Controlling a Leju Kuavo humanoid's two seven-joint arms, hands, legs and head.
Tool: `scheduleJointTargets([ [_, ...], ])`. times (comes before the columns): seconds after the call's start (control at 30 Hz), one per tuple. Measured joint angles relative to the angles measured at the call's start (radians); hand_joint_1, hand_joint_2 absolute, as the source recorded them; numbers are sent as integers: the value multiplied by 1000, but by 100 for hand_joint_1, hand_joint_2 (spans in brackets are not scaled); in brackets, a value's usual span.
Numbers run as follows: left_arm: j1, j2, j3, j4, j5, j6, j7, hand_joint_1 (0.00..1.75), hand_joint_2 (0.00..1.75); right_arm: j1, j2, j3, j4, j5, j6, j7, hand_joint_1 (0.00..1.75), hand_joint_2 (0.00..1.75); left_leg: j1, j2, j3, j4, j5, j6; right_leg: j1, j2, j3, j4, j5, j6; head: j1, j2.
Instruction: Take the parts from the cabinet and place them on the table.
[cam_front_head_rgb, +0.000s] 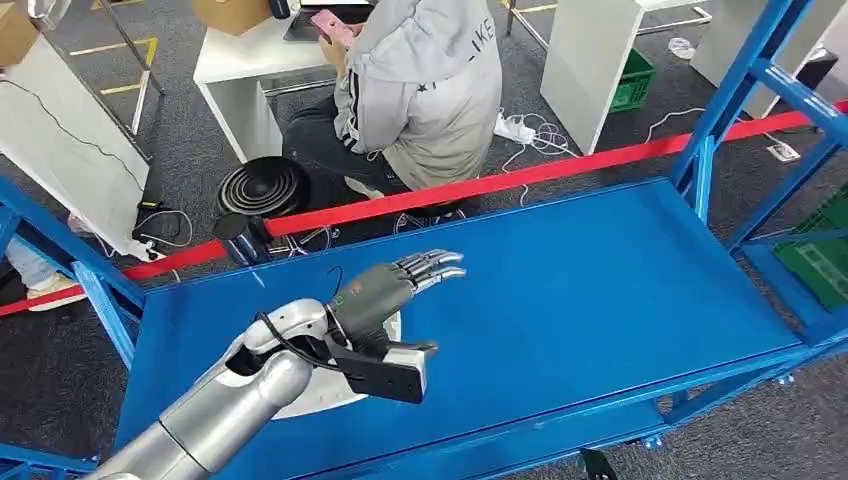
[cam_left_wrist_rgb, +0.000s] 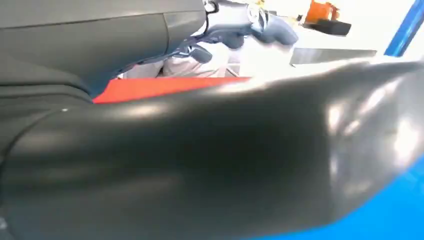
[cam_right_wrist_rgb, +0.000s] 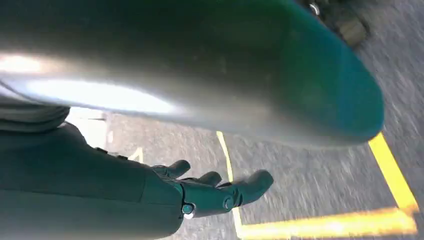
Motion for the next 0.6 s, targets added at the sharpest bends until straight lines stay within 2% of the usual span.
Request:
scheduleJointTargets([
  [0.03, 0, 0, 0, -3, 0, 1, -3, 0, 0, 2, -1, 0, 0, 0, -2, 0, 0, 0, 12, 4, 24, -37, 16, -12, 1, -1, 3, 15, -9, -5, -1, 0],
  [0.07, -6, -1, 0, -3, 0, 1, -3, 0, 0, 0, -1, 0, 0, 0, -2, 0, 0, 0, 18, 4, 31, -48, 21, -10, 5, 3, -19, 56, -37, -1, -1, 0],
  [0.13, -6, -4, -1, -3, -1, 1, -3, 0, 0, -2, -9, 0, -1, 1, -4, -1, 0, 0, 27, 6, 25, -46, 22, -25, 2, 5, -97, 197, -106, 16, 0, 0],
  [0.17, -1, -3, -2, -3, -1, 1, -3, 0, 0, -2, -11, 0, -1, 1, -5, -1, 0, 0, 31, 6, 20, -40, 20, -31, 0, 5, -132, 258, -128, 24, 0, 0],
  [0.2, 3, -3, -3, -3, -1, 1, -3, 0, 0, 0, -17, 0, -2, 1, -5, -1, 0, 0, 36, 5, 12, -29, 16, -40, -2, 5, -154, 288, -126, 32, 0, 0],
  [0.23, 6, -3, -4, -2, -1, 1, -3, 0, 0, 0, -18, 0, -2, 1, -5, 0, 0, 0, 43, 3, 4, -14, 11, -51, -5, 5, -151, 269, -97, 41, 0, 0],
  [0.3, 6, -3, -5, -1, -2, 1, -2, 0, 0, 0, -21, 0, -2, 1, -5, 0, 0, 0, 60, 2, -18, 29, -7, -79, -17, 3, -86, 120, -1, 64, 0, 0],
  [0.33, 6, -3, -5, -1, -3, 2, -2, 0, 0, -1, -21, 0, -2, 1, -4, 0, 0, 0, 64, 2, -34, 63, -21, -96, -24, 1, -62, 58, 9, 75, 0, 0],
  [0.37, 6, -3, -5, -1, -3, 2, -2, 0, 0, -2, -13, 0, -2, 1, -3, 0, 0, 0, 57, -1, -48, 83, -29, -106, -18, 11, -82, 91, 0, 73, 7, 0],
  [0.4, 6, -4, -5, -2, -5, 3, -2, 0, 0, -3, -14, 0, -3, 1, -4, 0, 0, 0, 53, -4, -62, 107, -39, -105, -20, 11, -84, 89, 2, 34, 6, 0],
  [0.43, 7, -5, -6, -3, -5, 4, -2, 0, 0, -1, -15, 0, -3, 0, -4, 1, 0, 0, 52, -4, -63, 105, -39, -106, -20, 9, -88, 92, -1, 17, -4, 0],
  [0.5, 7, -5, -6, -3, -5, 4, 0, 0, 0, -1, -15, 0, -3, 0, -4, 1, 0, 0, 53, -3, -69, 105, -36, -109, -23, 7, -89, 92, 5, 3, -8, 0],
  [0.53, 7, -4, -6, -2, -5, 4, 2, 0, 0, -2, -11, 0, -3, 0, -4, 0, 0, 0, 53, -2, -70, 115, -45, -118, -25, 3, -90, 91, 9, -3, -7, 0],
  [0.57, 7, -3, -6, -2, -5, 4, 6, 0, 0, -2, -14, 0, -3, 0, -3, 0, 0, 0, 58, 2, -83, 151, -80, -133, -29, 4, -91, 91, 12, -9, -18, 0],
  [0.6, 7, -3, -6, -2, -5, 5, 8, 0, 0, -1, -15, 0, -3, 2, -3, 0, 0, 0, 69, 5, -111, 221, -126, -145, -30, 3, -94, 90, 13, -11, -22, 0],
])
